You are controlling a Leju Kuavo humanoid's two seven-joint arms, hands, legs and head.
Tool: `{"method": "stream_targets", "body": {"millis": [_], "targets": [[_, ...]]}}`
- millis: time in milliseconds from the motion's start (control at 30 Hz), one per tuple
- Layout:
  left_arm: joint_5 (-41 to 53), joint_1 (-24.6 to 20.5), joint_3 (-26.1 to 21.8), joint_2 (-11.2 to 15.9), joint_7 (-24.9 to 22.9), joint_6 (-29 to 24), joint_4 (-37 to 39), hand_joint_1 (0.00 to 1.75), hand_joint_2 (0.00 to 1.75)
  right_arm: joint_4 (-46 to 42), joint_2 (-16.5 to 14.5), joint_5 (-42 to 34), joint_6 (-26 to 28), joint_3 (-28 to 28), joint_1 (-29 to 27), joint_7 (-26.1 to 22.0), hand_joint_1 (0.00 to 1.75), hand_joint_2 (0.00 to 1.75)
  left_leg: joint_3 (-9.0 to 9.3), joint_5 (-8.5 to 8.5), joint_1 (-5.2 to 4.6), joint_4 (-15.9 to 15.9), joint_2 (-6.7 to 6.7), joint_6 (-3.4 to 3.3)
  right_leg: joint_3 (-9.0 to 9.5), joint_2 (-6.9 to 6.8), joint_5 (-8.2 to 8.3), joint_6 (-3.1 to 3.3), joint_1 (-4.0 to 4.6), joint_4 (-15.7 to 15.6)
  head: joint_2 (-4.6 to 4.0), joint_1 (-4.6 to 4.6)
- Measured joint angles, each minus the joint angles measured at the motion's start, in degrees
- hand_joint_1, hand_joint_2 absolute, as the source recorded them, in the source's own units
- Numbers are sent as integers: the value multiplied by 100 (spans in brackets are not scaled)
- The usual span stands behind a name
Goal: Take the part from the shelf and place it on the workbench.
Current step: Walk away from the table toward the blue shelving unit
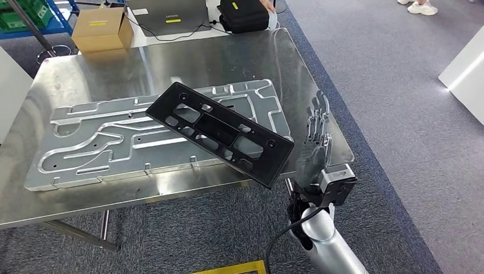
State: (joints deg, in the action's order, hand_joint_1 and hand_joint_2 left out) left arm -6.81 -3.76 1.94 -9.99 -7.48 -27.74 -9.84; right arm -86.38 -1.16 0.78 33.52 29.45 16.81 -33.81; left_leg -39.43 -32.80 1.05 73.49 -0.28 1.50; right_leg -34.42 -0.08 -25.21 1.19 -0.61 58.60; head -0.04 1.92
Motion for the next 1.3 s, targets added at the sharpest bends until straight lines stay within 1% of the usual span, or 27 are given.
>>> {"method": "stream_targets", "body": {"millis": [67, 133, 200, 267, 300, 333, 400, 433, 467, 500, 533, 600, 633, 667, 767, 800, 833, 867, 933, 967, 1000, 1033, 1100, 1133, 1167, 1233, 1300], "targets": [[-30, 5, -25, 5, 3, -20, 0, 0, 0, -24, -42, 105, -30, -32, -142, 71, 0, 0, 403, 361, -18, -748, -1, -71, 7, 9, 1, 0, 17, 5, 0, 0], [-49, 4, -44, 17, 24, -28, 0, 0, 0, -60, -65, 184, -57, -86, -263, 137, 0, 0, 733, 578, -51, -1396, 3, -131, 0, 12, 11, -25, 38, 15, 0, -1], [-64, 6, -57, 29, 45, -25, 0, 0, 0, -90, -74, 238, -75, -143, -379, 168, 0, 0, 787, 612, -82, -1535, 3, -163, -13, 7, 39, -81, 39, 11, -1, -3], [-87, 9, -79, 34, 52, -22, 0, 0, 0, -130, -76, 282, -103, -197, -488, 175, 0, 0, 780, 678, -64, -1586, 11, -217, -24, 8, 37, -147, 30, 20, -1, -5], [-100, 10, -92, 36, 55, -26, 0, 0, 0, -152, -77, 306, -129, -229, -530, 181, 0, 0, 771, 719, -51, -1619, 21, -253, -64, 11, -53, -174, 29, 114, -1, -9], [-114, 10, -107, 36, 57, -34, 0, 0, 0, -171, -77, 333, -159, -262, -565, 193, 0, 0, 755, 759, -36, -1648, 34, -285, -150, 13, -215, -198, 27, 319, -1, -13], [-140, 10, -131, 36, 60, -64, 0, 0, 0, -186, -78, 381, -221, -322, -629, 236, 0, 0, 687, 809, -42, -1652, 51, -322, -432, 13, -665, -235, 11, 1015, 0, -19], [-149, 11, -141, 36, 61, -82, 0, 0, 0, -187, -78, 396, -248, -347, -663, 260, 0, 0, 648, 829, -45, -1646, 55, -324, -556, 12, -827, -253, 1, 1352, 0, -18], [-154, 12, -149, 36, 61, -99, 0, 0, 0, -187, -79, 403, -270, -370, -695, 283, 0, 0, 612, 850, -47, -1637, 58, -320, -607, 12, -893, -267, -10, 1544, 0, -18], [-156, 13, -157, 36, 61, -118, 0, 0, 0, -186, -79, 409, -297, -393, -717, 313, 0, 0, 576, 869, -47, -1623, 58, -311, -549, 11, -850, -276, -23, 1520, 0, -18], [-158, 14, -166, 34, 61, -135, 0, 0, 0, -184, -82, 419, -329, -415, -731, 357, 0, 0, 544, 885, -45, -1604, 57, -298, -380, 9, -721, -279, -36, 1284, 0, -19], [-160, 12, -181, 30, 61, -166, 0, 0, 0, -169, -94, 442, -398, -469, -739, 443, 0, 0, 489, 906, -53, -1551, 54, -259, 105, 8, -442, -265, -48, 495, 0, -17], [-160, 10, -186, 28, 61, -176, 0, 0, 0, -157, -105, 452, -427, -501, -745, 463, 0, 0, 468, 916, -62, -1526, 53, -232, 264, 14, -360, -242, -41, 203, 0, -17], [-161, 8, -188, 27, 61, -182, 0, 0, 0, -144, -114, 457, -449, -529, -753, 468, 0, 0, 452, 930, -71, -1512, 52, -199, 340, 19, -327, -214, -29, 43, 0, -15], [-170, 9, -194, 27, 61, -193, 0, 0, 0, -66, -140, 481, -536, -612, -780, 584, 0, 0, 424, 981, -67, -1520, 49, -87, 295, 25, -246, -95, -16, -8, 0, -16], [-178, 9, -197, 27, 61, -195, 0, 0, 0, 1, -154, 491, -588, -657, -784, 673, 0, 0, 390, 927, -58, -1472, 47, -56, 271, 18, -204, -49, -23, -24, 0, -17], [-188, 8, -201, 27, 61, -196, 0, 0, 0, 109, -169, 498, -655, -716, -786, 762, 0, 0, 324, 794, -49, -1332, 45, -32, 236, 11, -160, -5, -31, -40, 0, -16], [-199, 7, -208, 27, 61, -195, 0, 0, 0, 271, -185, 493, -746, -792, -788, 831, 0, 0, 217, 580, -41, -1066, 44, -12, 193, 2, -119, 26, -32, -46, 0, -14], [-219, 6, -222, 28, 61, -181, 0, 0, 0, 749, -209, 483, -944, -989, -798, 873, 0, 0, -36, 105, -38, -321, 44, 14, 84, -8, -47, 51, -14, -40, 0, -13], [-230, 7, -229, 31, 61, -171, 0, 0, 0, 1040, -215, 478, -1041, -1092, -803, 839, 0, 0, -107, -37, -37, -30, 44, 19, 29, -15, -12, 52, -3, -34, 0, -13], [-240, 10, -235, 36, 61, -164, 0, 0, 0, 1370, -219, 467, -1131, -1197, -801, 775, 0, 0, -72, -66, -38, 55, 43, 15, -22, -21, 21, 48, 4, -25, 0, -13], [-249, 12, -241, 43, 57, -163, 0, 0, 0, 1734, -225, 457, -1209, -1303, -786, 710, 0, 0, 80, 5, -40, -89, 44, 3, -65, -25, 50, 40, 9, -15, 0, -12], [-255, 7, -253, 63, 49, -184, 0, 0, 0, 2501, -245, 435, -1311, -1513, -698, 587, 0, 0, 619, 246, -52, -881, 42, -53, -125, -25, 101, 9, 11, 6, 0, -11], [-249, -2, -258, 73, 44, -200, 0, 0, 0, 2866, -257, 447, -1315, -1611, -631, 544, 0, 0, 838, 335, -68, -1247, 41, -90, -142, -25, 127, -17, 16, 13, 0, -14], [-240, -9, -263, 81, 43, -220, 0, 0, 0, 3202, -268, 462, -1305, -1699, -555, 508, 0, 0, 970, 381, -85, -1488, 39, -128, -154, -27, 155, -50, 18, 15, 0, -15], [-224, -13, -269, 92, 40, -272, 0, 0, 0, 3821, -279, 493, -1291, -1856, -426, 500, 0, 0, 1000, 431, -121, -1592, 35, -194, -157, -31, 215, -127, 14, -6, 0, -19], [-222, -8, -273, 94, 39, -331, 0, 0, 0, 4348, -274, 494, -1298, -2000, -344, 561, 0, 0, 982, 524, -103, -1628, 45, -262, -171, -23, 207, -198, 2, 9, 0, -20]]}}
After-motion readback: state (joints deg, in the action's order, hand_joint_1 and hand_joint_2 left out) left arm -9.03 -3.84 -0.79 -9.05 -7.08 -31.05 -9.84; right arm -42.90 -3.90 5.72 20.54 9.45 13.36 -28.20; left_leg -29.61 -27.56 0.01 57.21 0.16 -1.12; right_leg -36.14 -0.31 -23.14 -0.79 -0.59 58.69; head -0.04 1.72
